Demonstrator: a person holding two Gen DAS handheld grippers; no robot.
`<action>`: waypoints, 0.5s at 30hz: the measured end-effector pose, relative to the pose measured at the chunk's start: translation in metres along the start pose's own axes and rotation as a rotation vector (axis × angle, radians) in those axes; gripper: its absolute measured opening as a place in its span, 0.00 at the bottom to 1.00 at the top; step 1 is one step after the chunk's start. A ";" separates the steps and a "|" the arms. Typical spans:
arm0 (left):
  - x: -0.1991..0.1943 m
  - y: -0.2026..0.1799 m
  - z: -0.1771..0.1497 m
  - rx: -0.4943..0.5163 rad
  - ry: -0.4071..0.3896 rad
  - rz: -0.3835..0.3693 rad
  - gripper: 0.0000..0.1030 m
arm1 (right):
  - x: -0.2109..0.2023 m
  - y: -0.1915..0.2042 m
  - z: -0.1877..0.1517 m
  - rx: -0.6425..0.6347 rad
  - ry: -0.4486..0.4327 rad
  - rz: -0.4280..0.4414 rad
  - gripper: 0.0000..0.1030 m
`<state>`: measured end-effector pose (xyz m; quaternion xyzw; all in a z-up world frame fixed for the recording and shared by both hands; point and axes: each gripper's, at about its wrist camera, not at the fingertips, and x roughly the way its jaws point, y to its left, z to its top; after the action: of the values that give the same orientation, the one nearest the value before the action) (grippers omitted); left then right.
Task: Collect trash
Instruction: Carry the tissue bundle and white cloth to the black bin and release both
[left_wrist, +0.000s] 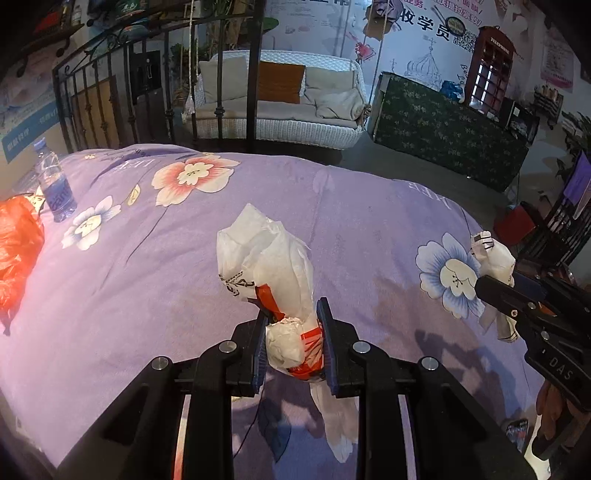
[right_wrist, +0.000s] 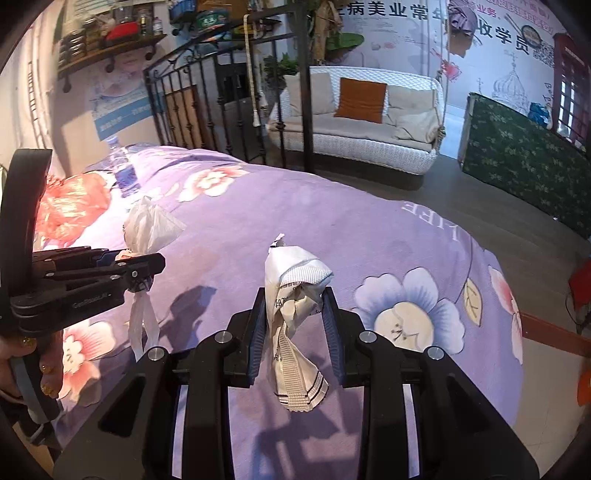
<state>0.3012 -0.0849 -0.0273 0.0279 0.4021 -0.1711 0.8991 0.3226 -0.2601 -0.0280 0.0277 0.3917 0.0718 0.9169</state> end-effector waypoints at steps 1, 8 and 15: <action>-0.008 0.003 -0.006 0.001 -0.011 0.006 0.23 | -0.005 0.006 -0.003 -0.004 -0.003 0.014 0.29; -0.060 0.037 -0.041 -0.057 -0.043 0.002 0.23 | -0.048 0.065 -0.031 -0.055 -0.048 0.091 0.29; -0.104 0.080 -0.083 -0.130 -0.059 0.065 0.23 | -0.072 0.129 -0.066 -0.063 -0.056 0.218 0.29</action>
<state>0.2039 0.0356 -0.0141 -0.0228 0.3845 -0.1162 0.9155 0.2115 -0.1445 -0.0089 0.0434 0.3583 0.1823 0.9146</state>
